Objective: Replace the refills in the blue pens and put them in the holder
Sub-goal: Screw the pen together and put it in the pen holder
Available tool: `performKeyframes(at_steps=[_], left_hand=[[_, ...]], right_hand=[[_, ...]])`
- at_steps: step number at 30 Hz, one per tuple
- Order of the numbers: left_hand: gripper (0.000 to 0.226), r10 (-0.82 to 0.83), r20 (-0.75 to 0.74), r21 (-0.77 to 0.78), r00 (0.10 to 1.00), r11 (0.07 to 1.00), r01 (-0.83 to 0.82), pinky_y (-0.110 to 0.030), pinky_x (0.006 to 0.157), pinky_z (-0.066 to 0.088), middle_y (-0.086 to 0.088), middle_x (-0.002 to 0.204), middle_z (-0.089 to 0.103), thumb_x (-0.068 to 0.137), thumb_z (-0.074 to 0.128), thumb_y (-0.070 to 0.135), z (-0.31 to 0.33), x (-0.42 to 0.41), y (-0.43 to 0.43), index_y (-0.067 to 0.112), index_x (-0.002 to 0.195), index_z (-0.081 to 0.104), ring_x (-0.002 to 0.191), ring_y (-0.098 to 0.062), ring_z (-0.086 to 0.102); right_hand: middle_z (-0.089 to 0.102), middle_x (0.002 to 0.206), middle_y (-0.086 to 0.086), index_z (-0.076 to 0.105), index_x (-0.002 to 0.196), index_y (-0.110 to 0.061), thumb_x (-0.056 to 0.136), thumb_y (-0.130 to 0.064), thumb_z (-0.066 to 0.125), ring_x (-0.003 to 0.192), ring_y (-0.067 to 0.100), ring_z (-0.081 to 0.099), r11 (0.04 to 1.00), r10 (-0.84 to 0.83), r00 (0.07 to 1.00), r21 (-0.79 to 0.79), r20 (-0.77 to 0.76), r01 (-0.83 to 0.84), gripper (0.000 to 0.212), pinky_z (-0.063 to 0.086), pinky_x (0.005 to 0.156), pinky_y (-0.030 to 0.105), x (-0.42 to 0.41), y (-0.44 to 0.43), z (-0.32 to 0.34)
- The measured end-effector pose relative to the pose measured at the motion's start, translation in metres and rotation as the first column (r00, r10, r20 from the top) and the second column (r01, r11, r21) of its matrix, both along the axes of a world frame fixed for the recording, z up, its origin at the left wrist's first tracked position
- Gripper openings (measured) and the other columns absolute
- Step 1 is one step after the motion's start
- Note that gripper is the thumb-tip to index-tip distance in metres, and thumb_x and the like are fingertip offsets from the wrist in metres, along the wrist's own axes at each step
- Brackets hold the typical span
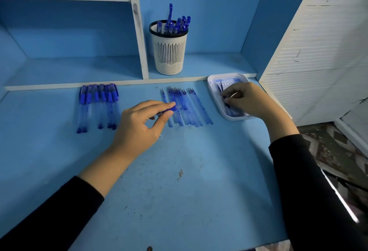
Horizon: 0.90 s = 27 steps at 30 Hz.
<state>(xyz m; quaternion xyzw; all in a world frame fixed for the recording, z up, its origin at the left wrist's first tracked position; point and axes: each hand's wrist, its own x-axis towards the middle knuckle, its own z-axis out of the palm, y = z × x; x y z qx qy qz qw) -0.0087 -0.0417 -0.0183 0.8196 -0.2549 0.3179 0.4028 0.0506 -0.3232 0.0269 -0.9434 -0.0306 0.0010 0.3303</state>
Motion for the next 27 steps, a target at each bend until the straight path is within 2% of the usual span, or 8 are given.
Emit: performKeyframes(at_steps=[2, 4, 8, 14, 17, 21, 27], left_hand=[[0.02, -0.003, -0.005, 0.005, 1.0, 1.0, 0.003, -0.026, 0.068, 0.055, 0.01, 0.094, 0.067, 0.088, 0.071, 0.013, -0.0003, -0.0005, -0.0004, 0.009, 0.107, 0.075, 0.082, 0.009, 0.058], [0.02, -0.002, -0.005, 0.007, 1.0, 1.0, 0.002, -0.026, 0.07, 0.054, 0.01, 0.094, 0.067, 0.088, 0.071, 0.013, -0.0002, -0.0007, -0.0003, 0.009, 0.107, 0.075, 0.083, 0.008, 0.058], [0.02, -0.008, -0.012, 0.003, 1.0, 1.0, 0.008, -0.026, 0.065, 0.055, 0.012, 0.095, 0.066, 0.088, 0.071, 0.013, 0.0004, -0.0015, 0.0001, 0.009, 0.107, 0.075, 0.082, 0.01, 0.058], [0.02, -0.018, -0.023, 0.0, 1.0, 1.0, 0.018, -0.028, 0.06, 0.056, 0.011, 0.095, 0.066, 0.088, 0.072, 0.012, 0.0001, -0.0016, 0.0002, 0.009, 0.107, 0.075, 0.08, 0.009, 0.058], [0.02, -0.013, -0.035, 0.001, 0.999, 1.0, 0.013, -0.029, 0.06, 0.056, 0.01, 0.096, 0.068, 0.088, 0.071, 0.013, -0.0005, -0.0013, 0.0011, 0.01, 0.107, 0.075, 0.081, 0.007, 0.059], [0.02, -0.015, -0.044, -0.002, 0.999, 1.0, 0.015, -0.028, 0.059, 0.056, 0.009, 0.097, 0.068, 0.089, 0.071, 0.014, -0.0008, -0.0006, 0.0012, 0.01, 0.107, 0.075, 0.081, 0.003, 0.061], [0.021, -0.01, -0.031, 0.002, 0.999, 1.0, 0.011, -0.027, 0.061, 0.056, 0.009, 0.096, 0.068, 0.088, 0.072, 0.011, -0.001, 0.0, 0.0017, 0.008, 0.109, 0.074, 0.082, 0.007, 0.059]], right_hand=[[0.067, 0.082, -0.007, 0.069, 0.089, -0.022, 0.083, -0.006, 0.067, 0.074, 0.006, 0.06, 1.0, -0.006, 1.0, 0.007, 0.013, 0.006, 0.017, 0.038, 0.063, 0.0, 0.0006, -0.0015, -0.0004], [0.067, 0.08, -0.006, 0.069, 0.086, -0.019, 0.081, -0.007, 0.07, 0.076, 0.011, 0.06, 1.0, -0.006, 1.0, 0.011, 0.018, 0.005, 0.013, 0.04, 0.064, 0.006, -0.0001, -0.0015, -0.0006], [0.067, 0.077, -0.007, 0.07, 0.085, -0.014, 0.08, -0.01, 0.074, 0.068, 0.001, 0.058, 1.0, -0.009, 1.0, 0.011, 0.01, 0.009, 0.008, 0.037, 0.056, 0.001, -0.0019, 0.001, -0.0005], [0.064, 0.069, -0.012, 0.074, 0.084, -0.016, 0.083, -0.003, 0.061, 0.055, -0.01, 0.054, 0.999, -0.015, 0.999, -0.03, 0.032, 0.016, 0.019, 0.034, 0.053, -0.001, -0.0039, 0.0057, 0.0001], [0.063, 0.068, -0.015, 0.075, 0.085, -0.012, 0.082, -0.008, 0.067, 0.056, -0.016, 0.052, 0.999, -0.017, 0.999, -0.047, 0.05, 0.02, 0.009, 0.033, 0.054, -0.001, -0.0023, 0.0053, -0.0027], [0.069, 0.075, -0.004, 0.075, 0.084, -0.011, 0.08, -0.01, 0.073, 0.059, -0.005, 0.056, 0.997, -0.048, 0.997, -0.052, 0.058, 0.051, 0.005, 0.034, 0.054, -0.001, 0.0002, 0.0047, -0.0047], [0.07, 0.084, 0.0, 0.075, 0.087, -0.014, 0.081, -0.004, 0.065, 0.066, 0.0, 0.055, 0.992, -0.083, 0.994, -0.086, 0.076, 0.09, 0.015, 0.033, 0.056, -0.004, -0.002, 0.0029, -0.0015]])
